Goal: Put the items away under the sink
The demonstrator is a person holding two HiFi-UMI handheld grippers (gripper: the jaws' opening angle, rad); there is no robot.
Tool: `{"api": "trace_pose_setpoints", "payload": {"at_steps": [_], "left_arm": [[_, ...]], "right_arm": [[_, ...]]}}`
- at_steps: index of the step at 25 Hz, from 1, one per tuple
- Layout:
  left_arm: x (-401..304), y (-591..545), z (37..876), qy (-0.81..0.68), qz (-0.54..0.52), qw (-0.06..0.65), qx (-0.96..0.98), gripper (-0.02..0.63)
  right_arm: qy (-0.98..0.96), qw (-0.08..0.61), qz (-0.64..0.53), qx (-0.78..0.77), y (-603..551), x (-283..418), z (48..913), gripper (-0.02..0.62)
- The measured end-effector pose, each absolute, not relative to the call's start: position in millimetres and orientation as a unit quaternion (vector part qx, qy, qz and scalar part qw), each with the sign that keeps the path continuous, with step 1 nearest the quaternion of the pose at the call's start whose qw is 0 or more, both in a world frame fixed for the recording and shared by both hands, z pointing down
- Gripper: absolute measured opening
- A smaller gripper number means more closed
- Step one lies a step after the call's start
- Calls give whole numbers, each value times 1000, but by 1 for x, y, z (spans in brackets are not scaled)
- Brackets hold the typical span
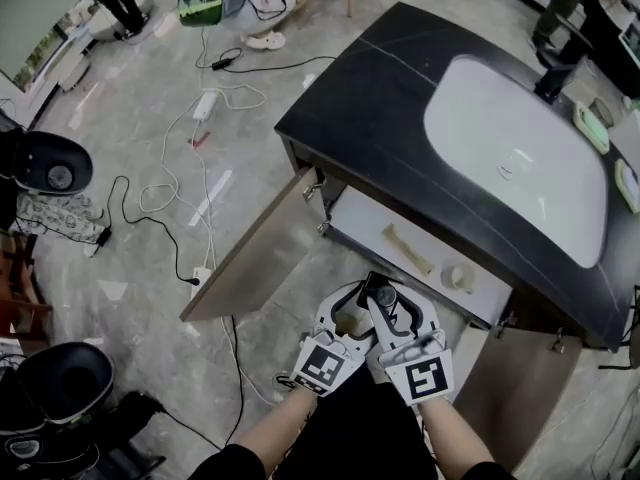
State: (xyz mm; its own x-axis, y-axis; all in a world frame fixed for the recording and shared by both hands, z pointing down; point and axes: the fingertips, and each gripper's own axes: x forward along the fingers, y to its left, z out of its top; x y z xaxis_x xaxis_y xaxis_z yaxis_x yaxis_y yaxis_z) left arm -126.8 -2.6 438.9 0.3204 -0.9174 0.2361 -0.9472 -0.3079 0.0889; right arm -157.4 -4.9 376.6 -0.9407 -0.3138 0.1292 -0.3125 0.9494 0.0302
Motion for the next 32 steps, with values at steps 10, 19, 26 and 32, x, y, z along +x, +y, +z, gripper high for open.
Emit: {"api": "trace_pose_setpoints", "payload": {"at_steps": [10, 19, 26, 32], "left_arm": [[-160, -55, 582, -572, 68, 78, 814, 336], [-177, -73, 648, -569, 48, 61, 819, 336], [-188, -82, 677, -570, 57, 72, 816, 336], [-194, -104, 698, -562, 82, 74, 820, 339]], "right_arm": [[-987, 56, -43, 141, -50, -190, 522, 104], [-986, 56, -56, 146, -66, -206, 592, 104], [-984, 95, -47, 140, -77, -217, 626, 104], [-984, 113, -34, 136, -99, -225, 648, 104]]}}
